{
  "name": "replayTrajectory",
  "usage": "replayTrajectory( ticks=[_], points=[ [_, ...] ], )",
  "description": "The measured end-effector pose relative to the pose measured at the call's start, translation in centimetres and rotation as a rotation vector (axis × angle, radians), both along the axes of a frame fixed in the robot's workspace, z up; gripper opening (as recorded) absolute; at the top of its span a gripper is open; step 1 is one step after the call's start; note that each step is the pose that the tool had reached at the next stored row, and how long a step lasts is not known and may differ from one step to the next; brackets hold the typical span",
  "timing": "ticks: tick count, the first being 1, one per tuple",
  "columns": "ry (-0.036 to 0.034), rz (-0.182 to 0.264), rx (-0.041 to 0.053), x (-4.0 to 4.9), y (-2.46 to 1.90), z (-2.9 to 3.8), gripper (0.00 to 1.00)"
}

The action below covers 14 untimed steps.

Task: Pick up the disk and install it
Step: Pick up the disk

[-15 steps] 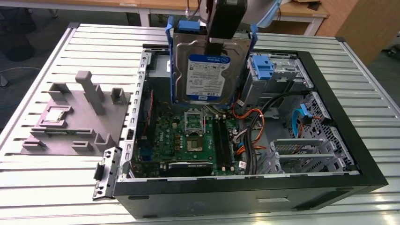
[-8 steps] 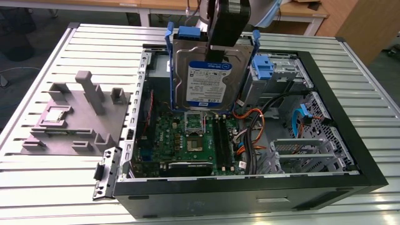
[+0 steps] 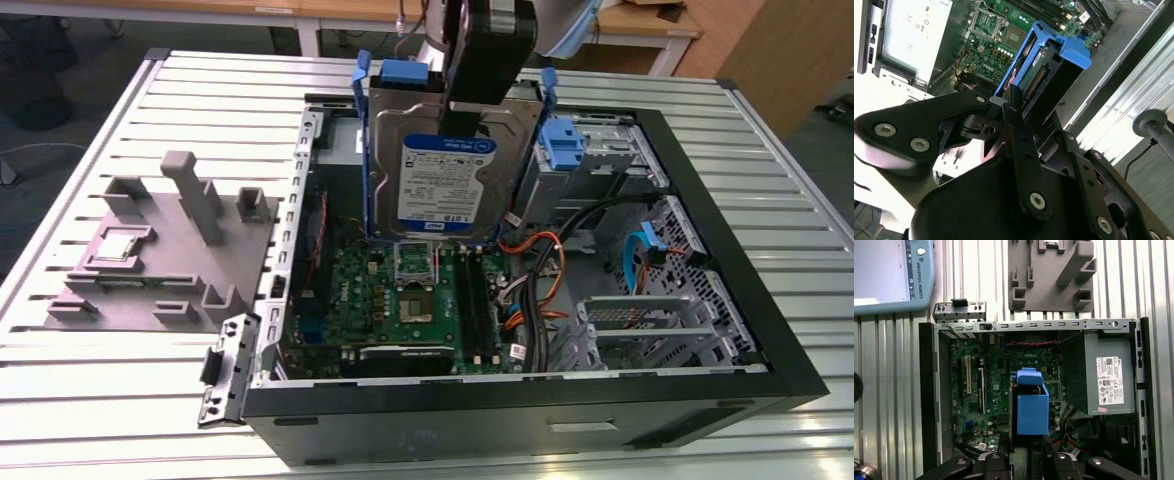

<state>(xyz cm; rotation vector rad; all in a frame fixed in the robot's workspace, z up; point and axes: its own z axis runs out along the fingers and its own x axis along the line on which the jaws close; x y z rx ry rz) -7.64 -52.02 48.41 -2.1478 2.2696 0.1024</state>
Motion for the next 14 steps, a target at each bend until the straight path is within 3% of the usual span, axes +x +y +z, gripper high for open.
replayTrajectory(
  ticks=[4,14],
  points=[
    [0.0002,0.000,0.0000,0.31,-0.01,-0.01,0.35],
    [0.0025,0.000,-0.0001,2.83,-0.01,-0.02,0.35]
  ],
)
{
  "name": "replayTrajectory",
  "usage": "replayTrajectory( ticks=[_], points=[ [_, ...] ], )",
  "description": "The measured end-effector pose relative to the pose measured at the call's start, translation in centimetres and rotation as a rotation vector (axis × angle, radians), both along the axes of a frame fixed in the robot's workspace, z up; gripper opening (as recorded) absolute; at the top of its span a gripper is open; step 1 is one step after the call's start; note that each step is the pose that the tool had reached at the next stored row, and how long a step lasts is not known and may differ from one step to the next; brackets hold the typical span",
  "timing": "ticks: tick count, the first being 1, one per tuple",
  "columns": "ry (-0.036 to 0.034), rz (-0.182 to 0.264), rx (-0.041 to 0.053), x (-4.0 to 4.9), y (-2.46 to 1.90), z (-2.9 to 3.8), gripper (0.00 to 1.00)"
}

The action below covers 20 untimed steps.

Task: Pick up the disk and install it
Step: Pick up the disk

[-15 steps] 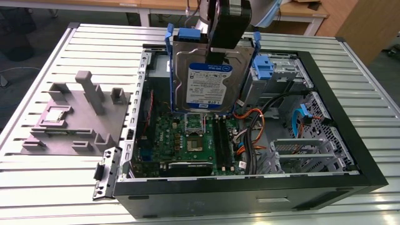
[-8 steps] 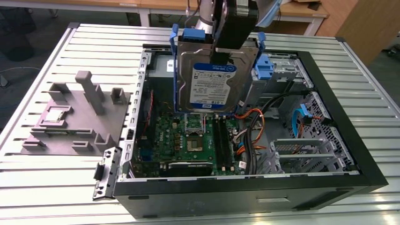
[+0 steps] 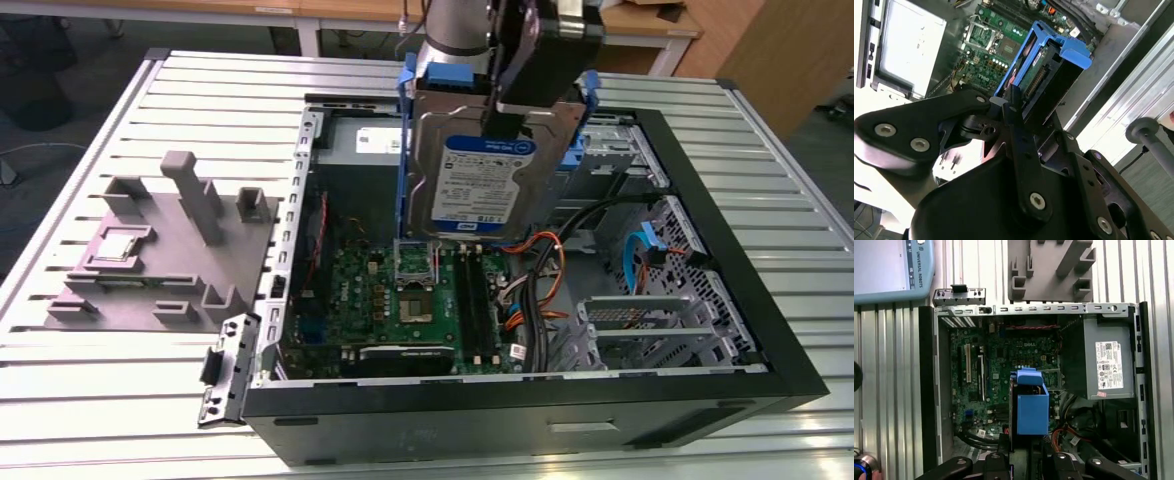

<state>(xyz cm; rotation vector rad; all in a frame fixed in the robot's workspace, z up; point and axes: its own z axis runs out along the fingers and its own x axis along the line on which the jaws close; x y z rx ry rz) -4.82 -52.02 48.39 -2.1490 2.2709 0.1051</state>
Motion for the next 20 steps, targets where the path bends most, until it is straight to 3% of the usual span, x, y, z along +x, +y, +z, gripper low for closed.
replayTrajectory(
  ticks=[11,15,20],
  points=[
    [0.0006,0.000,0.0000,2.83,0.00,-0.02,0.35],
    [0.0006,0.000,-0.0002,3.20,-0.09,-0.01,0.35],
    [0.0006,0.000,-0.0001,3.39,-0.70,-0.02,0.35]
  ],
)
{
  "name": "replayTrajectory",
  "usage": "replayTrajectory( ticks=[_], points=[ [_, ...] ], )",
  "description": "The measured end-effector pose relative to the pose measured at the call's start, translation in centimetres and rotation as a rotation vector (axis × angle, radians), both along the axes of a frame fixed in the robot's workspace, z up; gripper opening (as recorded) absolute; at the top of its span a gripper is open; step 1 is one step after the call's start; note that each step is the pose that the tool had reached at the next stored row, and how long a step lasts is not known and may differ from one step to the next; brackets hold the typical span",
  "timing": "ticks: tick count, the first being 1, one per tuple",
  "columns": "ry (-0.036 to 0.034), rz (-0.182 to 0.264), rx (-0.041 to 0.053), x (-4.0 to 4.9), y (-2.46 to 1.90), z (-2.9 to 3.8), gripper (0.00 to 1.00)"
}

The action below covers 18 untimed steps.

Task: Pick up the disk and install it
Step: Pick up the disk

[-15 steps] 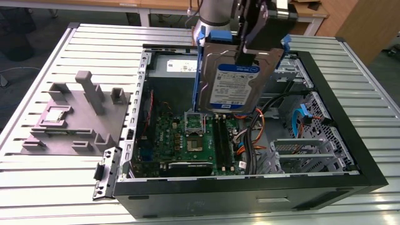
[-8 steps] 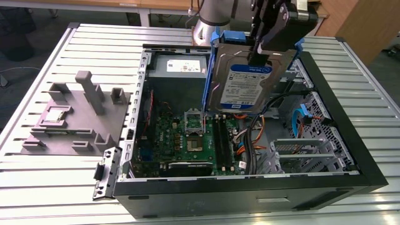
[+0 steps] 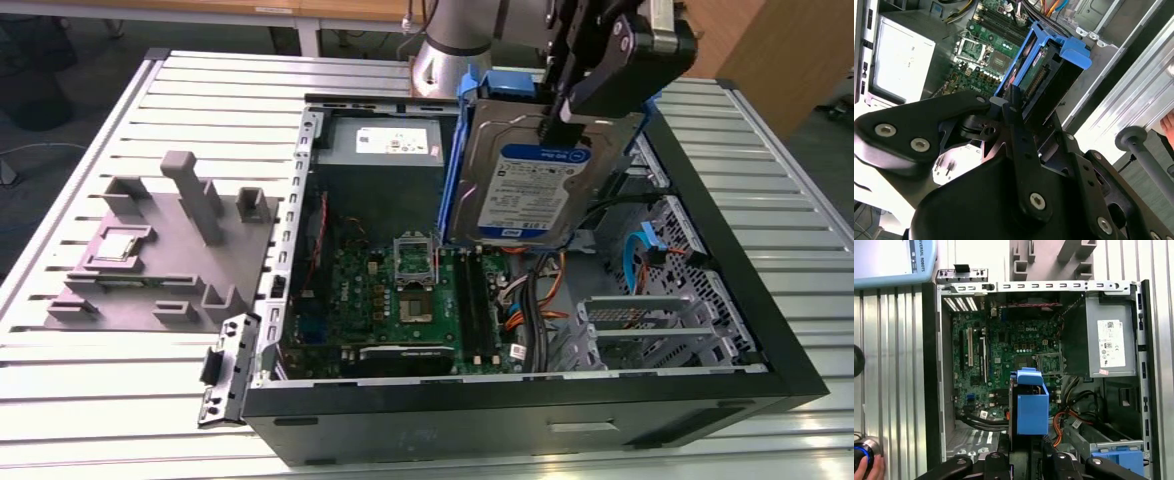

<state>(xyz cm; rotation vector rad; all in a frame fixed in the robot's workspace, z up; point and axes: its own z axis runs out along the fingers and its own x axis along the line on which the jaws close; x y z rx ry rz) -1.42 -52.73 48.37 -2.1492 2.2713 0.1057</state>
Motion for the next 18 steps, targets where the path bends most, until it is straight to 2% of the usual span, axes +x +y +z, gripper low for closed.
replayTrajectory(
  ticks=[18],
  points=[
    [0.0000,0.000,-0.0007,0.60,-3.28,0.00,0.35]
  ],
)
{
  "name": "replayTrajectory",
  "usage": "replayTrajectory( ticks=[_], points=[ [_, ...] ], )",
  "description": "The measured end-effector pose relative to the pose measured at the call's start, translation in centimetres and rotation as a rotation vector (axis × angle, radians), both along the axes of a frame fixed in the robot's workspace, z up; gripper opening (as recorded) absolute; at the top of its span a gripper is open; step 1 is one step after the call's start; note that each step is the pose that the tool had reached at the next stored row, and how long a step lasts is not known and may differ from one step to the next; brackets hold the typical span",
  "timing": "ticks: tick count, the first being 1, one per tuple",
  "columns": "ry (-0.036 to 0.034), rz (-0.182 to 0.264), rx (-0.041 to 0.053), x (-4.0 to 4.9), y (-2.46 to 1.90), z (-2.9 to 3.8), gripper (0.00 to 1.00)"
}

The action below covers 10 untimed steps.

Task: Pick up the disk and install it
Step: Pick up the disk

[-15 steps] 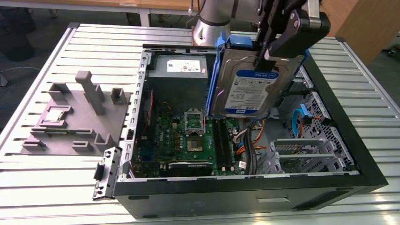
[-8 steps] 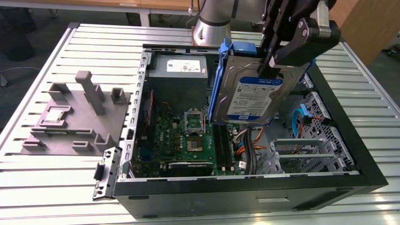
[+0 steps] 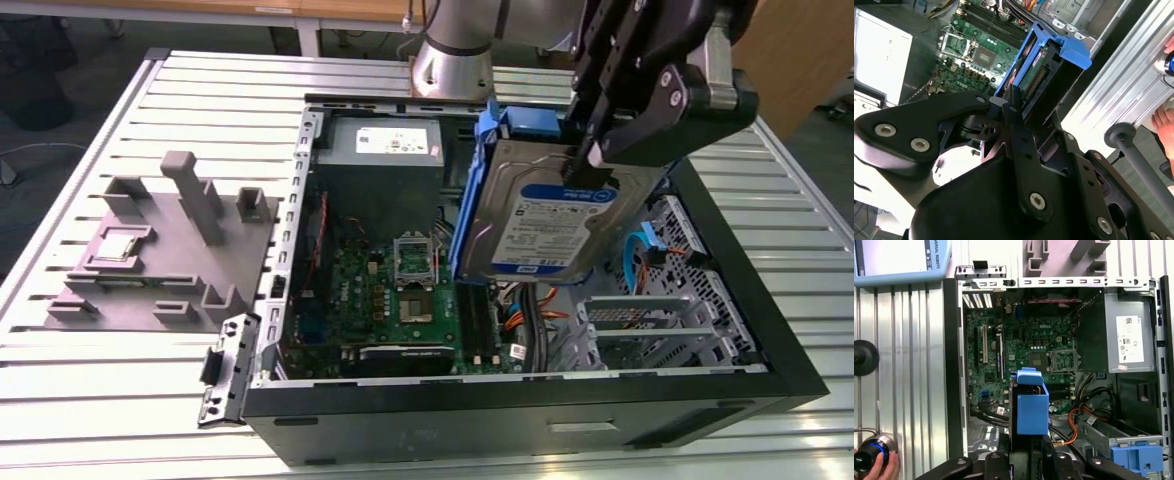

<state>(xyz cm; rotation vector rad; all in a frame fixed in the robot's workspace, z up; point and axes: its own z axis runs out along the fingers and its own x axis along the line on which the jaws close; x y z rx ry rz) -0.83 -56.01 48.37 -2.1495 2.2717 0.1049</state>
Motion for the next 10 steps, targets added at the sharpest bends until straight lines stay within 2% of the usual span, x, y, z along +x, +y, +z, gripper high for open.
replayTrajectory(
  ticks=[6,10],
  points=[
    [0.0001,0.000,-0.0012,0.23,-0.98,0.00,0.35],
    [0.0002,0.000,-0.0023,0.63,-1.33,-0.04,0.35]
  ],
)
